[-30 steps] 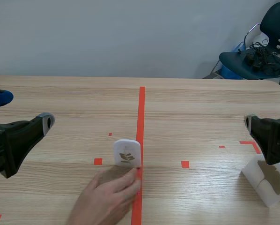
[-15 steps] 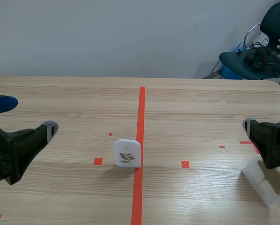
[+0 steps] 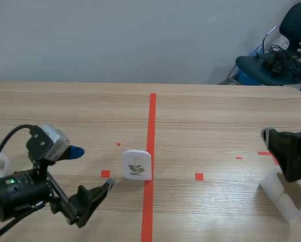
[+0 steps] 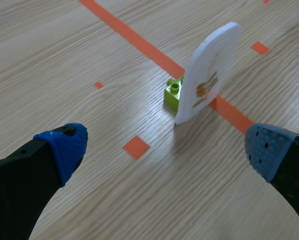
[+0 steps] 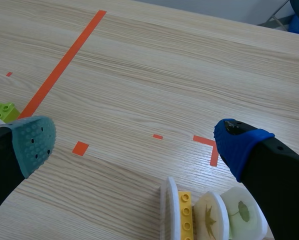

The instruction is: Do the leaf sorting experiment

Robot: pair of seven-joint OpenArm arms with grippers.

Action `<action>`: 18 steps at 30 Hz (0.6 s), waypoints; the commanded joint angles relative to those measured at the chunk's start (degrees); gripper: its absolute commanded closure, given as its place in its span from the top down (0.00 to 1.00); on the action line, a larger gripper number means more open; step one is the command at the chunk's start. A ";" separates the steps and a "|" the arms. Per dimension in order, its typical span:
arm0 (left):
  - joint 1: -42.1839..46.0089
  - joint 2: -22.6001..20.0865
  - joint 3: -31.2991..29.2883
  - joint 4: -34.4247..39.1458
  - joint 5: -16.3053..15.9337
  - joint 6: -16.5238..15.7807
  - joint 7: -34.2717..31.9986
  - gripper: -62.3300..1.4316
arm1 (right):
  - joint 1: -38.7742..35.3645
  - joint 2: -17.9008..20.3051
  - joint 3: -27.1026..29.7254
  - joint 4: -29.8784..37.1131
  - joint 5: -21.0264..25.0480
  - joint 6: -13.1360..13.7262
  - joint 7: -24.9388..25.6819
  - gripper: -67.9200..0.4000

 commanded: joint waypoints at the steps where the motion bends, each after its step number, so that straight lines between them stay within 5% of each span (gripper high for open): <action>1: -2.56 1.99 1.09 -0.46 0.57 -0.17 -1.66 1.00 | 0.68 0.48 0.07 0.20 0.63 -0.07 0.83 1.00; 5: -7.32 5.77 6.58 -6.12 5.46 -0.13 -4.39 1.00 | 0.68 0.46 0.07 0.20 0.63 -0.07 0.83 1.00; 12: -10.32 10.45 9.64 -8.90 6.10 3.41 -4.70 1.00 | 0.68 0.46 0.07 0.20 0.61 -0.07 0.81 1.00; 18: -10.32 10.40 9.64 -8.90 6.08 6.10 -4.70 0.47 | 0.68 0.46 0.07 0.20 0.63 -0.07 0.83 1.00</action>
